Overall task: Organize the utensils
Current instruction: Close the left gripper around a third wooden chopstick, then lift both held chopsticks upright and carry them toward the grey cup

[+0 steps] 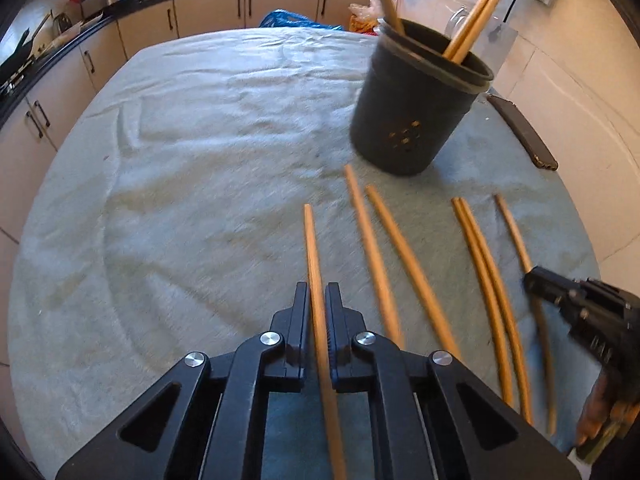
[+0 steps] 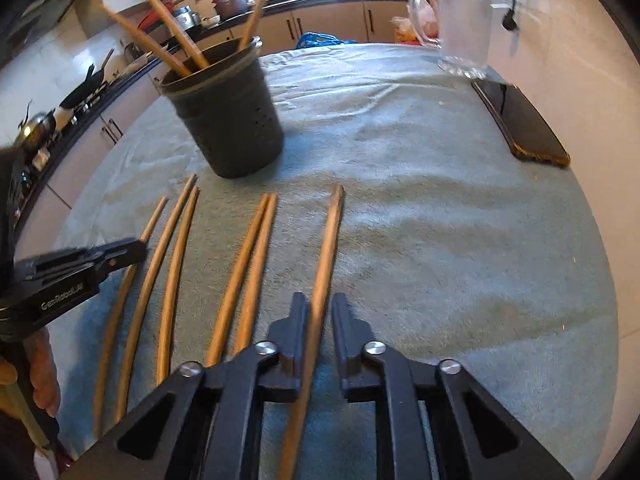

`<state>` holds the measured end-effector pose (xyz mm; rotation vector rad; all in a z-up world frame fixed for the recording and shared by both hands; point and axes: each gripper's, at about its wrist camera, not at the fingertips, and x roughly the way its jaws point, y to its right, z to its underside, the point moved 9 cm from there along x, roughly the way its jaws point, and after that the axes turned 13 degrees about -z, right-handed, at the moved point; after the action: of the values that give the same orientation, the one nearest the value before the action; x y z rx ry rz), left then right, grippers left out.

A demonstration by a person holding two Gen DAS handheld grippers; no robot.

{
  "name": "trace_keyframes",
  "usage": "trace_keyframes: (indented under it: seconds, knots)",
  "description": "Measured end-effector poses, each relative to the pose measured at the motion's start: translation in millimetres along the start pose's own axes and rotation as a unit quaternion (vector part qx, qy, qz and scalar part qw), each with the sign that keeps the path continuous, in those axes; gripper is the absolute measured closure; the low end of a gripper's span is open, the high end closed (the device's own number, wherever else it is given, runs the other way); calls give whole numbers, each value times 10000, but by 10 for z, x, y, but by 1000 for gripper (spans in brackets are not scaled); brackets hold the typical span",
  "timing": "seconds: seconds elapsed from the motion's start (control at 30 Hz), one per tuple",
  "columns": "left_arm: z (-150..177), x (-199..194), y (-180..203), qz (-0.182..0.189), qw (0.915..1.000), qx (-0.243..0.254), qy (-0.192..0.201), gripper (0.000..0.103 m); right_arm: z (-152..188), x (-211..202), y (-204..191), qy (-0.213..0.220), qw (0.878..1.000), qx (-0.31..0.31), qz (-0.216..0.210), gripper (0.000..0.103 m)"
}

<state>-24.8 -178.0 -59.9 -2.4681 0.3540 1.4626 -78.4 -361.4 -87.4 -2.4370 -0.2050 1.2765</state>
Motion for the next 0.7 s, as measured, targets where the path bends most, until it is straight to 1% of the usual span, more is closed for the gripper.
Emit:
trace_keyframes:
  seconds: [0.07,0.13,0.2,0.37,0.6,0.7]
  knots:
    - [77,-38,-87,-7,10000,11,-96,96,34,-51,58,-46,10000,57,28,93]
    - [131,-62,-139,-6,9998,39,-170,96,65,-97,114,-95,9998,27,151,93]
    - [143,-74,-164,25,9996,64,-285,96,66,-108,141,-169,9997,11,147,93]
    - [33,-6,-176,28,9991,19,-416,96,-65,-47,192,-324,9993,118,153,92]
    - [-231,157,-137,76,9984,-52,-565,96,-368,132,276,-487,9976,15,485,92]
    - [-271,169,-144,70,9984,-13,-556,96,-506,213,299,-577,9965,-43,612,92]
